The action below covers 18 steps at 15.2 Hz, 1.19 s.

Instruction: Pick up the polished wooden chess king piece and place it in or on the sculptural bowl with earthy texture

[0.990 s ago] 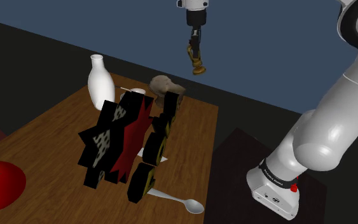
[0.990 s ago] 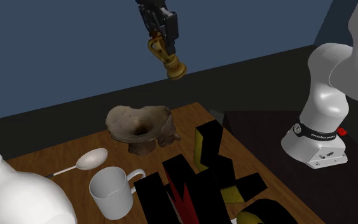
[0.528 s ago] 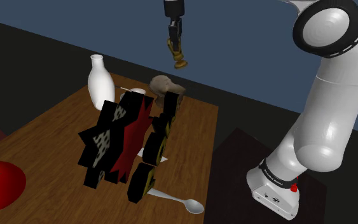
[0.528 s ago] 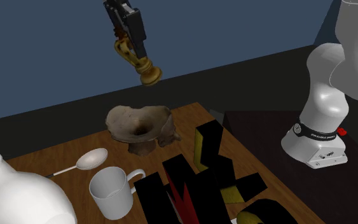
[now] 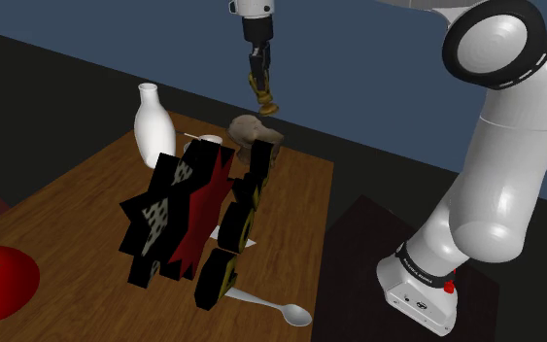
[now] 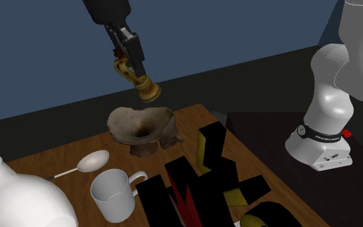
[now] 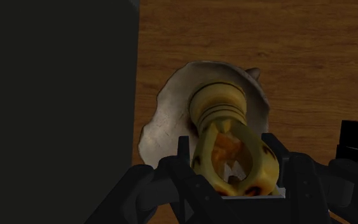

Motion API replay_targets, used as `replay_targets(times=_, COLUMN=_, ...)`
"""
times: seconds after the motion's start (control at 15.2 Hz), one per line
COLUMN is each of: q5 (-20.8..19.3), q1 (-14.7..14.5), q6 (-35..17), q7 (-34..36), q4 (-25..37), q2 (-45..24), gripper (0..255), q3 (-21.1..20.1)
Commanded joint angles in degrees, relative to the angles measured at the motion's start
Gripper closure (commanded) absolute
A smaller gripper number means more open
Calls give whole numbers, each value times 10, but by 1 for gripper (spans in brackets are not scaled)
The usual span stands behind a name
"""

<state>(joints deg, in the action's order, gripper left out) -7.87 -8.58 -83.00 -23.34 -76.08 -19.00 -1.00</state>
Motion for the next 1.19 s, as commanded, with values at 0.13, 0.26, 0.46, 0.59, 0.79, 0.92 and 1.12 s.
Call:
replay_targets(times=0.13, q5=0, q1=1, q6=-32, q7=4, q4=-36, q2=4, gripper=255, q3=0)
replay_targets(times=0.26, q5=0, q1=1, q6=-48, q7=6, q4=-53, q2=5, gripper=255, q3=0)
replay_targets(times=0.46, q5=0, q1=2, q6=-71, q7=8, q4=-77, q2=6, gripper=255, q3=0)
replay_targets(times=0.59, q5=0, q1=2, q6=-81, q7=9, q4=-87, q2=6, gripper=255, q3=0)
replay_targets(times=0.79, q5=0, q1=2, q6=-81, q7=9, q4=-86, q2=5, gripper=255, q3=0)
replay_targets(times=0.92, q5=0, q1=2, q6=-81, q7=9, q4=-86, q2=5, gripper=255, q3=0)
replay_targets(times=1.12, q5=0, q1=2, q6=-81, q7=9, q4=-86, q2=5, gripper=0, q3=0)
